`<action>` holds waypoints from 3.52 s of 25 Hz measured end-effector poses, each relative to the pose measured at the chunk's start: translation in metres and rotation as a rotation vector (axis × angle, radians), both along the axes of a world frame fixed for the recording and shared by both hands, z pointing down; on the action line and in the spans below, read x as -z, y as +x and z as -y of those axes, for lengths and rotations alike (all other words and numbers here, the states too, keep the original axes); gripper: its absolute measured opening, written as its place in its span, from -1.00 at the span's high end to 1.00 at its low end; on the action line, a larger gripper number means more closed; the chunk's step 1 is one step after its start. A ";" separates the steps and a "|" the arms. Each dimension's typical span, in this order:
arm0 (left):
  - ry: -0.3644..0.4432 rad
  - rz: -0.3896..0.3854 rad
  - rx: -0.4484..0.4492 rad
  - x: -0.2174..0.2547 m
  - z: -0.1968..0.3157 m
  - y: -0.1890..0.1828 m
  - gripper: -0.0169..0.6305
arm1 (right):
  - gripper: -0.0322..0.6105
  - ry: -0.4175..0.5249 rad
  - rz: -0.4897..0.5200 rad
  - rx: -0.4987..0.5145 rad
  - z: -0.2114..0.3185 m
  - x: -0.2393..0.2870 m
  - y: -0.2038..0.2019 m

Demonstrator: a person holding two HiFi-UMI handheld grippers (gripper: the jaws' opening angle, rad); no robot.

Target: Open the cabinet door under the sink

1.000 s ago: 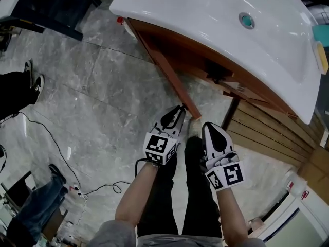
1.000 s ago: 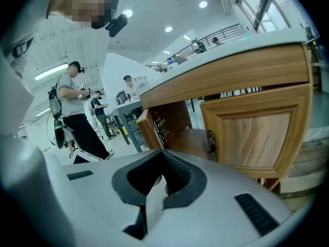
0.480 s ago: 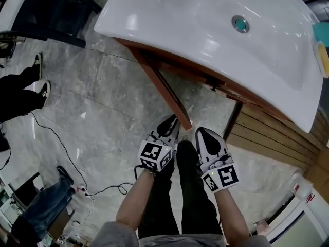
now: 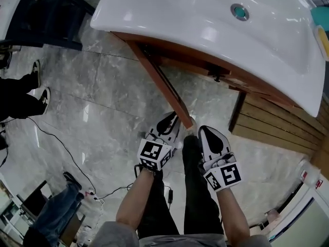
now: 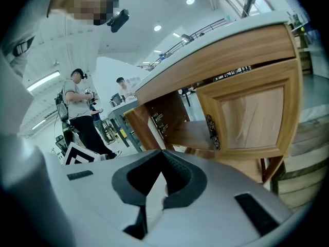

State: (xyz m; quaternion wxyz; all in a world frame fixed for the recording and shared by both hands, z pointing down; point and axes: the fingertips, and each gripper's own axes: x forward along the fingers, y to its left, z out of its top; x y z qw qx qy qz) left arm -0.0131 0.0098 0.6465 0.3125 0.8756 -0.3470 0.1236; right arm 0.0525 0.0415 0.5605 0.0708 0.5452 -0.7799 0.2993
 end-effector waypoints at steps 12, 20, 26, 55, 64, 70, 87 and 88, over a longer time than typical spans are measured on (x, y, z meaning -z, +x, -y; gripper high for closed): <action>0.017 0.048 -0.154 -0.008 -0.015 -0.083 0.78 | 0.87 -0.002 0.002 -0.098 -0.011 -0.006 -0.069; 0.005 0.157 -0.171 -0.005 -0.011 -0.124 0.82 | 0.87 0.018 0.001 -0.094 -0.001 0.002 -0.117; 0.000 0.198 -0.130 -0.007 -0.002 -0.154 0.83 | 0.87 0.028 -0.007 -0.085 0.002 0.008 -0.127; -0.014 0.285 0.095 0.015 0.013 -0.214 0.92 | 0.87 0.075 -0.004 -0.014 0.006 0.050 -0.150; 0.066 0.234 0.156 0.110 0.009 -0.223 0.92 | 0.87 0.109 0.005 0.025 0.014 0.102 -0.156; 0.126 0.196 0.173 0.168 0.020 -0.211 0.93 | 0.87 0.131 0.002 0.044 0.023 0.136 -0.150; 0.371 0.073 0.121 0.404 0.027 -0.143 0.93 | 0.87 0.301 -0.001 0.070 0.042 0.317 -0.131; 0.388 0.071 0.119 0.418 0.027 -0.140 0.92 | 0.87 0.317 -0.003 0.071 0.042 0.330 -0.130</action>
